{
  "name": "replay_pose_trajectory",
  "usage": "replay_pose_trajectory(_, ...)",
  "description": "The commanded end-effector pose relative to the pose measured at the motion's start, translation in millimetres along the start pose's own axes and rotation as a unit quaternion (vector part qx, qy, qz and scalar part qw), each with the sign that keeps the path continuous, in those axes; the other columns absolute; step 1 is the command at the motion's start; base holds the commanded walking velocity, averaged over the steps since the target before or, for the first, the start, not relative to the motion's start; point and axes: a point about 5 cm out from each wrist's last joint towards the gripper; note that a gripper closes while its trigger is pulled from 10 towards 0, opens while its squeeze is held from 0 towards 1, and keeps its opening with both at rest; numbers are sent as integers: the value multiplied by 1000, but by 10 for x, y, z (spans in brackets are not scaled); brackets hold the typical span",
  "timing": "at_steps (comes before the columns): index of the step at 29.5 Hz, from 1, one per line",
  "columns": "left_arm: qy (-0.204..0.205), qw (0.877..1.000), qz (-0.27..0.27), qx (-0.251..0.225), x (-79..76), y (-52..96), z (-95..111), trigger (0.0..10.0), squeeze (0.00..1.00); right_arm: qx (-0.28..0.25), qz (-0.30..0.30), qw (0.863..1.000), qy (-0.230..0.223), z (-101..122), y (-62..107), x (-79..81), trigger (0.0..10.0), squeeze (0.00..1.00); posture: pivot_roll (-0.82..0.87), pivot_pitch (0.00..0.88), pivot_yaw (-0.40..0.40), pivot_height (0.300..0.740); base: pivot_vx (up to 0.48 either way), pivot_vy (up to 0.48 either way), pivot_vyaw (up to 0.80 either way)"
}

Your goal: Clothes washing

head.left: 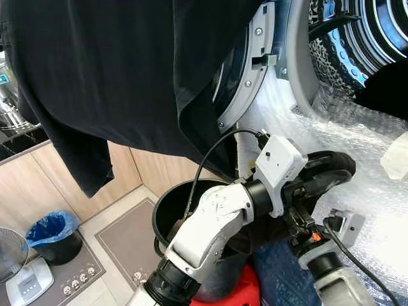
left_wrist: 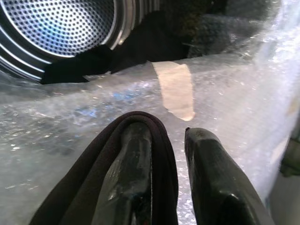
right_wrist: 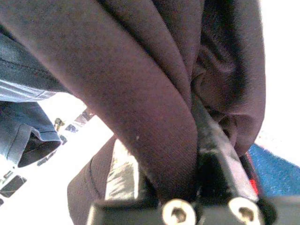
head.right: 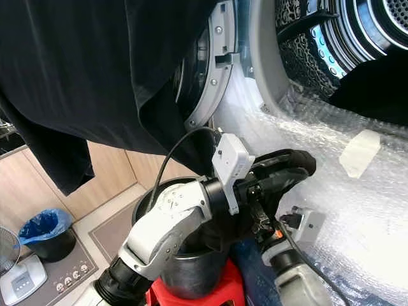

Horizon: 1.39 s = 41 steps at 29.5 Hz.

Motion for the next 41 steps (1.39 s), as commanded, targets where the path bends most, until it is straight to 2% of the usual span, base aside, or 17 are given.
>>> replay_pose_trajectory(1,-1,1000,-19,-8,-29,48,97,10000,1000,11,39,999,8,55,37,44,0,0,-206,0,75,740,0,0,0)
replay_pose_trajectory(5,-6,999,-35,10,-45,110,103,10000,1000,39,68,997,24,96,91,8,0,0,-200,0,76,740,0,0,0)
replay_pose_trajectory(11,-30,995,-72,65,-47,297,66,10000,1000,89,124,986,62,209,174,-39,0,0,-198,0,75,740,0,0,0)
replay_pose_trajectory(16,-18,987,-107,116,-51,528,52,10000,1000,128,148,977,88,311,223,-127,0,0,-192,0,66,740,0,0,0)
replay_pose_trajectory(22,-17,982,-119,146,-15,721,68,10000,1000,154,171,967,105,419,298,-176,0,0,-190,0,57,740,0,0,0)
replay_pose_trajectory(25,-18,976,-133,173,17,907,74,10000,1000,170,191,959,119,540,366,-211,0,0,-189,0,50,740,0,0,0)
replay_pose_trajectory(27,-16,975,-133,179,25,936,74,10000,1000,174,197,957,120,557,378,-213,0,0,-189,0,50,740,0,0,0)
replay_pose_trajectory(28,-24,973,-138,182,22,972,76,10000,259,185,208,952,125,565,399,-205,0,0,-189,0,47,740,0,0,0)
replay_pose_trajectory(29,-29,970,-145,192,11,1021,62,10000,0,197,224,945,131,574,421,-183,0,0,-188,0,47,740,0,0,0)
replay_pose_trajectory(30,-29,970,-145,192,11,1021,62,10000,0,197,224,945,131,574,421,-183,0,0,-188,0,47,740,0,0,0)
replay_pose_trajectory(32,-43,968,-155,195,-2,1086,51,10000,0,215,245,935,140,586,452,-151,0,0,-189,0,47,740,0,0,0)
replay_pose_trajectory(33,-40,967,-149,204,14,1114,20,10000,0,219,255,931,144,614,458,-123,3725,0,-190,0,47,740,0,0,0)
replay_pose_trajectory(34,-38,966,-144,210,28,1130,-1,10000,0,221,262,928,147,634,460,-105,3725,0,-190,0,47,740,0,0,0)
replay_pose_trajectory(35,-37,966,-139,215,38,1144,-22,10000,0,219,271,926,148,663,464,-80,8157,0,-192,0,47,740,0,0,0)
replay_pose_trajectory(36,-40,963,-130,231,46,1202,-96,10000,0,214,294,920,144,758,470,-20,10000,0,-194,0,46,740,0,0,0)
replay_pose_trajectory(39,-27,960,-126,247,43,1262,-154,10000,0,214,310,915,143,824,479,15,10000,0,-198,0,48,740,0,0,0)
replay_pose_trajectory(41,-34,955,-123,268,34,1373,-256,10000,0,205,333,908,148,951,459,89,10000,0,-204,0,48,740,0,0,0)
Point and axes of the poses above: a point about 5 cm out from each wrist's last joint towards the gripper, its own y axis pointing back from the gripper into the wrist, its own z axis along the axis of the wrist's last joint, x = y × z, and after that the axes turned 2 degrees about -y, right-handed
